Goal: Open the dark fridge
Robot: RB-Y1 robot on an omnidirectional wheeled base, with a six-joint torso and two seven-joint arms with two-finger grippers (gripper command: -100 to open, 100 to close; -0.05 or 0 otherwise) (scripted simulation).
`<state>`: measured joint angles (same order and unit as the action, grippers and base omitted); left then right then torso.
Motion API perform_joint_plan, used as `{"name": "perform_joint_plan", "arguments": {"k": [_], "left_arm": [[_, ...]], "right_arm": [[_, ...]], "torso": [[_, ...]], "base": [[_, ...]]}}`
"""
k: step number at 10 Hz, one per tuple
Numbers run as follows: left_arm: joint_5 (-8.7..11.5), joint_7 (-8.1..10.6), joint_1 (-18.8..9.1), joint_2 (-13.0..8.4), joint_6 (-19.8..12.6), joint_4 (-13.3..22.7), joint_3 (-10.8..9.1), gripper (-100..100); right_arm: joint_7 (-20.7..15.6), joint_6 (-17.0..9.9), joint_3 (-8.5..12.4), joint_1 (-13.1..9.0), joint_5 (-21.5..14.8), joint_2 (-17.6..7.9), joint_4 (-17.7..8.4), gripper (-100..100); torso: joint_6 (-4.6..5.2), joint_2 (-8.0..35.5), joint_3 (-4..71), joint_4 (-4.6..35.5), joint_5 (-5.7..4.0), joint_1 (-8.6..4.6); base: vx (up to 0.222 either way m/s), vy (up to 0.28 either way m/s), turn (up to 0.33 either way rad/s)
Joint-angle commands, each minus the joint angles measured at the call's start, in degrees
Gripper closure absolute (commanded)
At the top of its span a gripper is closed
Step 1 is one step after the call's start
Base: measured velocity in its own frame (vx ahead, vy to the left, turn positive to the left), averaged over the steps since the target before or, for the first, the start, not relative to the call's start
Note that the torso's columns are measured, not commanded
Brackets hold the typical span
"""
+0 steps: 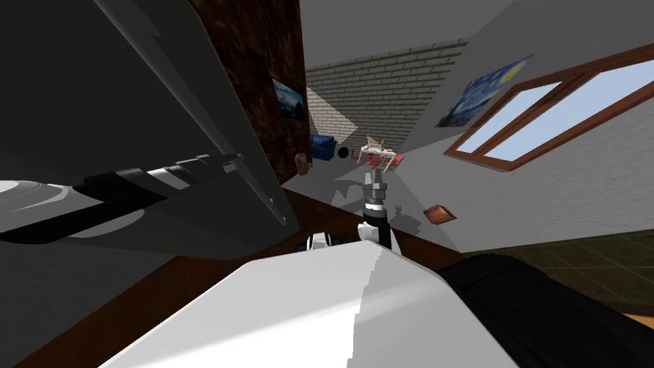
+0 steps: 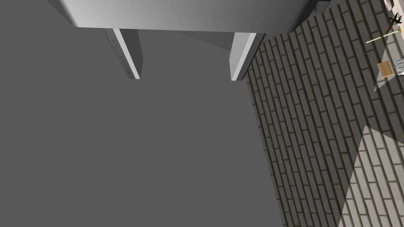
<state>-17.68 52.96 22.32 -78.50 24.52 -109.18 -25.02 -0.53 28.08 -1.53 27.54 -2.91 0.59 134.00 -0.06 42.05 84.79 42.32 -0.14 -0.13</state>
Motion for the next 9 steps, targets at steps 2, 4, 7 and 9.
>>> {"name": "perform_joint_plan", "arguments": {"k": [2, 4, 7, 9], "left_arm": [[0.21, -0.6, -0.39, 0.11, 4.01, 5.2, -0.86, 100], [0.31, -0.9, -0.58, 0.17, 6.01, 8.26, -1.3, 100], [0.42, -1.2, -0.78, 0.23, 8.01, 12.52, -1.73, 100], [0.52, -1.5, -0.97, 0.28, 10.02, 15.5, -2.16, 100]], "right_arm": [[0.0, 0.0, 0.0, -0.02, 0.0, -0.01, 0.0, 0], [0.0, 0.0, 0.0, -0.02, 0.0, -0.01, 0.0, 0], [0.0, -0.01, 0.0, -0.03, 0.0, 0.0, -0.01, 0], [0.0, -0.01, 0.01, -0.03, 0.0, -0.01, -0.01, 0]], "torso": [[0.15, 0.3, -0.26, -0.03, 0.15, 0.16], [-0.14, 0.33, -0.31, 0.03, 0.26, 0.35], [0.01, 0.37, -0.32, 0.0, 0.26, 0.22], [0.05, 0.35, -0.24, 0.08, 0.17, 0.39]], "base": [[-0.242, 0.091, -0.316], [-0.254, 0.063, -0.326], [-0.275, 0.019, -0.282], [-0.272, 0.058, -0.3]]}}
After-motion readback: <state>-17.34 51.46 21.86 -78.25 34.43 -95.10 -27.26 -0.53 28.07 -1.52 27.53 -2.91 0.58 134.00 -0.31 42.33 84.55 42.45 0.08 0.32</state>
